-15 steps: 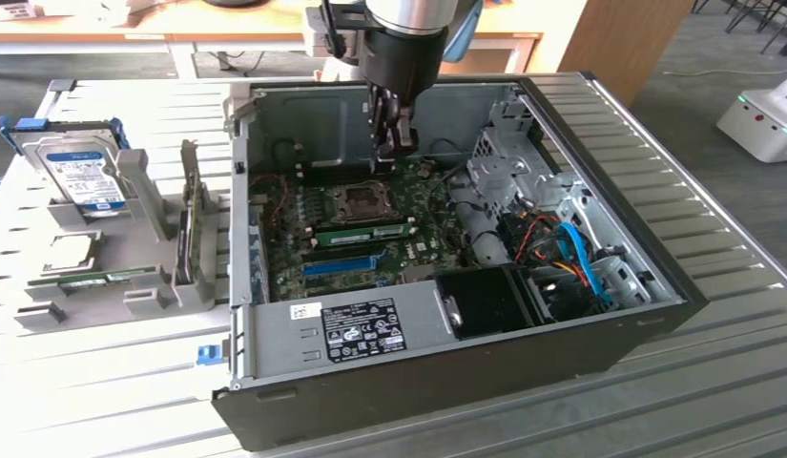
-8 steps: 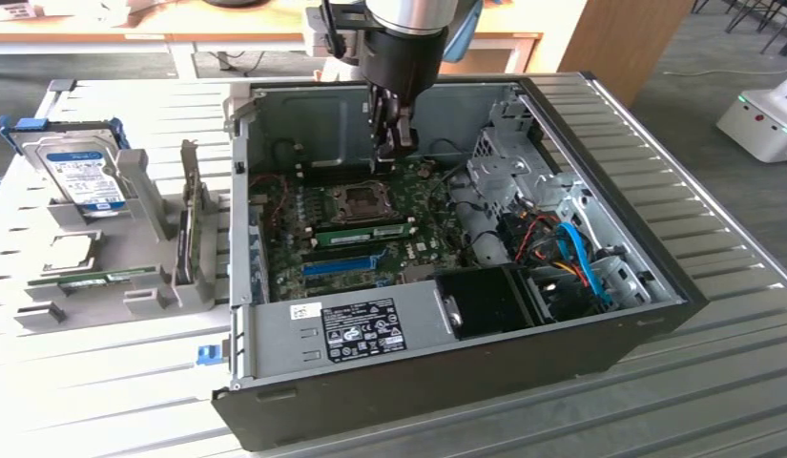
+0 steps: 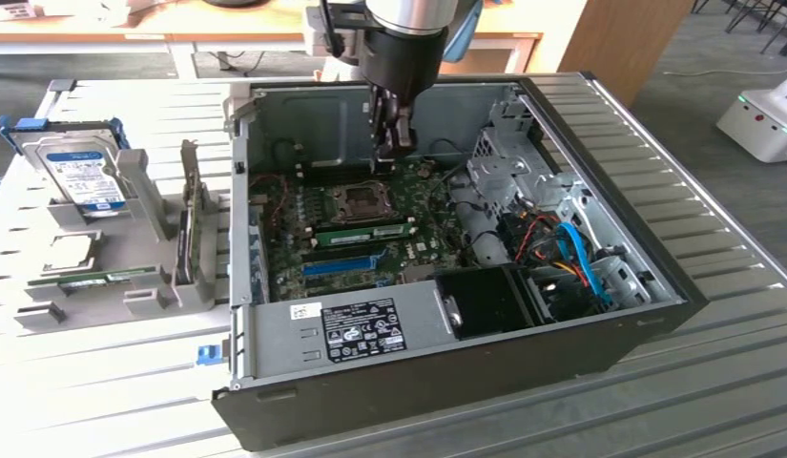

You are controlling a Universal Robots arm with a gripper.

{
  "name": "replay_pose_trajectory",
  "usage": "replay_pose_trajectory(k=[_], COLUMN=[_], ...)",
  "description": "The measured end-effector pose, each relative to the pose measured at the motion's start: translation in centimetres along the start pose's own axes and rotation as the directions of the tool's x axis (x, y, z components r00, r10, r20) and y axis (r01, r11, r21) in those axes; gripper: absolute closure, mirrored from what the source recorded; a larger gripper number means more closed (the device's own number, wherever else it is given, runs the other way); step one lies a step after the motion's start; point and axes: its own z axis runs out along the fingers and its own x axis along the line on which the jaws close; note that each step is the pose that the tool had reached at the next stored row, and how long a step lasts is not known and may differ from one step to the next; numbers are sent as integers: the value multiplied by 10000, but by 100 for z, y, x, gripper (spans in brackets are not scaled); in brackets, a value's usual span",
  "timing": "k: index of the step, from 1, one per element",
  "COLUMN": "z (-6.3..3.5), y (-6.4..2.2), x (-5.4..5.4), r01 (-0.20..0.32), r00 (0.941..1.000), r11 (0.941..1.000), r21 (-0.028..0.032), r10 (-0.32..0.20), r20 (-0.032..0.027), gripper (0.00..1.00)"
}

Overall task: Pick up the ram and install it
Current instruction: 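Press down the ram until it locks into place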

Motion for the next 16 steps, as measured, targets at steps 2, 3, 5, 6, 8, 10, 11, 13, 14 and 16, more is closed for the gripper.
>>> replay_pose_trajectory(k=[2, 3, 5, 6, 8, 10, 11, 13, 14, 16], z=[1, 2, 1, 2, 2, 3, 3, 4, 4, 5], y=[0, 0, 0, 0, 0, 0, 0, 0, 0, 0], x=[0, 0, 0, 0, 0, 0, 0, 1, 1, 1], r01=[-197, -290, -458, -551, -736, -989, -1127, -1403, -1544, -1813], r00=[9998, 9996, 9989, 9985, 9973, 9951, 9936, 9901, 9880, 9834], r11=[9998, 9996, 9990, 9985, 9973, 9951, 9936, 9901, 9880, 9834], r21=[5, 8, 11, 14, 18, 23, 26, 32, 35, 39], r10=[197, 290, 458, 551, 736, 989, 1126, 1403, 1543, 1813], r20=[10, 14, 21, 26, 33, 44, 51, 63, 69, 83], gripper=[89, 89, 89, 89, 89, 89, 89, 89, 89, 89])
